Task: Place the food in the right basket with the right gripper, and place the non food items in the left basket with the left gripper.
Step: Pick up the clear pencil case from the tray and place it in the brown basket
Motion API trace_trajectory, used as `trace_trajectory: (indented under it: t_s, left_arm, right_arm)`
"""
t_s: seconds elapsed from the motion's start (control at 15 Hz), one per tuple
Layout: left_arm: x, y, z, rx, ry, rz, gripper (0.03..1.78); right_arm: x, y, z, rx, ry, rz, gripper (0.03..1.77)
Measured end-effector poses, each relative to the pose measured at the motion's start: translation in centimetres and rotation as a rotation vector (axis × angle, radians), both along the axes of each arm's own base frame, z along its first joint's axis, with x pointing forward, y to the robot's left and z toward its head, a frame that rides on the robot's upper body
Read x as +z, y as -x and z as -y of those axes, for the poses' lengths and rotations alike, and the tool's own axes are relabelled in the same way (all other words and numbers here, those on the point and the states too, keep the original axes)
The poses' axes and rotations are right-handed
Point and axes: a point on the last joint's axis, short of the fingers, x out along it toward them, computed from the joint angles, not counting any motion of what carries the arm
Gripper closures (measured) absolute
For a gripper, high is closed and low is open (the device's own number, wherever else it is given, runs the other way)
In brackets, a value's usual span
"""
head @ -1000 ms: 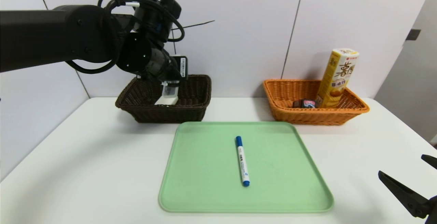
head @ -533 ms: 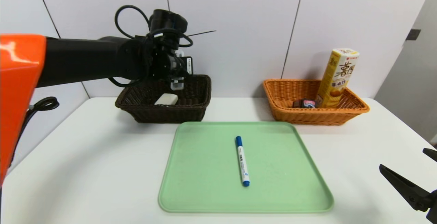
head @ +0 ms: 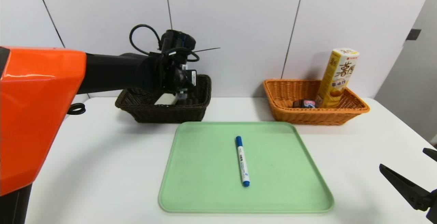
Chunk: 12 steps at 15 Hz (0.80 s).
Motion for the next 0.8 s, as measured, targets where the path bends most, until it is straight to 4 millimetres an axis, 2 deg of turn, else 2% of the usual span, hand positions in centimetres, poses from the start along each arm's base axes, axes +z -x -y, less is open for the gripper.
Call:
trace_trajectory:
  t_s: [0.4,0.8]
  left_arm:
    - [-1.3,-0.5,0.2,0.006,-0.013,-0.026,1.25]
    - [-1.6,-0.6,0.2,0.036,-0.021,-0.026,1.25]
  right_arm:
    - [-0.1,0.0,0.0,-0.001,-0.001,-0.008,0.09]
    - [-0.3,-0.2,0.0,0.0,0.001,-0.022,0.09]
